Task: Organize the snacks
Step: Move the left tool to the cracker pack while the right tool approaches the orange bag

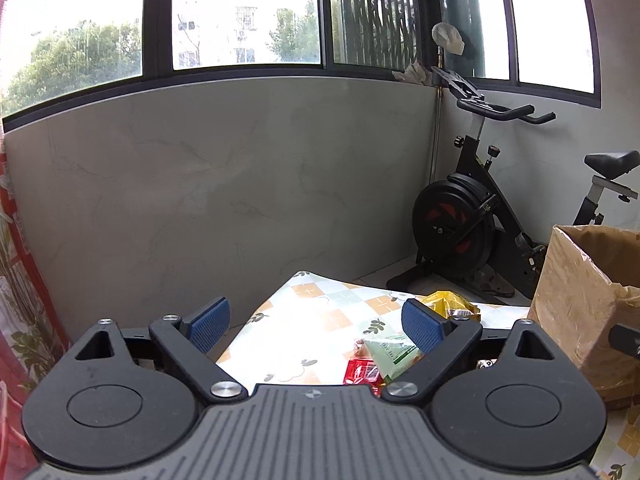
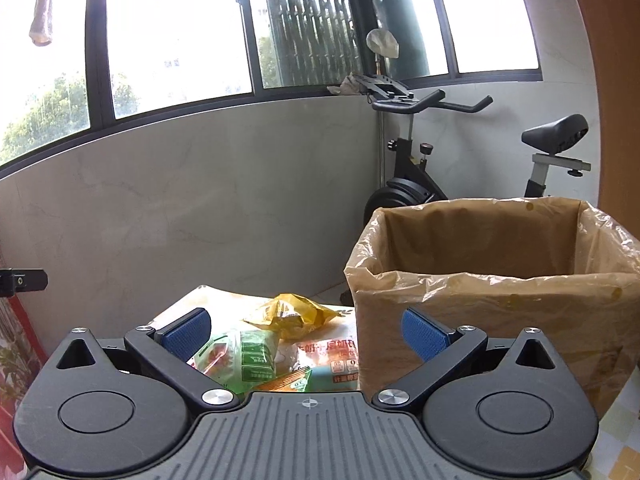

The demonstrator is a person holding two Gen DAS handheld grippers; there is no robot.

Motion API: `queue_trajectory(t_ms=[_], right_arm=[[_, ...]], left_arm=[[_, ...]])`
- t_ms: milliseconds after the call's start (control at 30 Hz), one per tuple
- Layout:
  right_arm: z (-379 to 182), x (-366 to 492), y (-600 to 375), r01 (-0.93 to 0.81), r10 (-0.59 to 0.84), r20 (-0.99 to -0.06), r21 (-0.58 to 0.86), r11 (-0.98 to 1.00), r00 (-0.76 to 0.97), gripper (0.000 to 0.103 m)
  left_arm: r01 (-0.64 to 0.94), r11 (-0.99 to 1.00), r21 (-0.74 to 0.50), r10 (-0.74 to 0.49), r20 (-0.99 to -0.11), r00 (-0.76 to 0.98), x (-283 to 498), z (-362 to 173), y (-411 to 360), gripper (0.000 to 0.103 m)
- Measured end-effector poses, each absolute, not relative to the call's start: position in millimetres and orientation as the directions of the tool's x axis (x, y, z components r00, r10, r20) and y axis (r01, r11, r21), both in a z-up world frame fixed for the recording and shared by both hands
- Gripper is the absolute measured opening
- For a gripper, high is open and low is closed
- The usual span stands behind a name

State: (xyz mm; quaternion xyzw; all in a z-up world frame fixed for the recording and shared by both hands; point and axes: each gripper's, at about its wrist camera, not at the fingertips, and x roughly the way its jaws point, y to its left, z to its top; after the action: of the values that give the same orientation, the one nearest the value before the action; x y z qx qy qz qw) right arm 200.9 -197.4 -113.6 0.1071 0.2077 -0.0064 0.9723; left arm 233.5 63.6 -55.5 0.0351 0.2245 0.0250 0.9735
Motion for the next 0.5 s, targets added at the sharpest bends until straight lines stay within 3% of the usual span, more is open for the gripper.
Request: queue_trajectory(t_ms=[133, 267, 500], right_arm=[[-121, 222, -195, 0.05, 0.061, -0.472, 0.221, 0.974, 0.88, 0.099], [-130, 223, -189, 0.016, 0.083, -0.457, 0.209, 0.978, 0.885, 0.099], [-159, 202, -177, 0.036, 0.118, -0.503, 0.286, 0.957, 0.856, 0.099]], left_arm=[[-0.01, 0.998, 0.069, 0.042, -0.472, 0.881, 252, -57, 64, 0.095], [-0.005, 0.997, 0.071, 0.036, -0.439, 0.898, 246, -70, 69, 0.095], [0.004, 0.999, 0.053, 0.022, -0.477, 0.879, 214, -96, 84, 0.095]])
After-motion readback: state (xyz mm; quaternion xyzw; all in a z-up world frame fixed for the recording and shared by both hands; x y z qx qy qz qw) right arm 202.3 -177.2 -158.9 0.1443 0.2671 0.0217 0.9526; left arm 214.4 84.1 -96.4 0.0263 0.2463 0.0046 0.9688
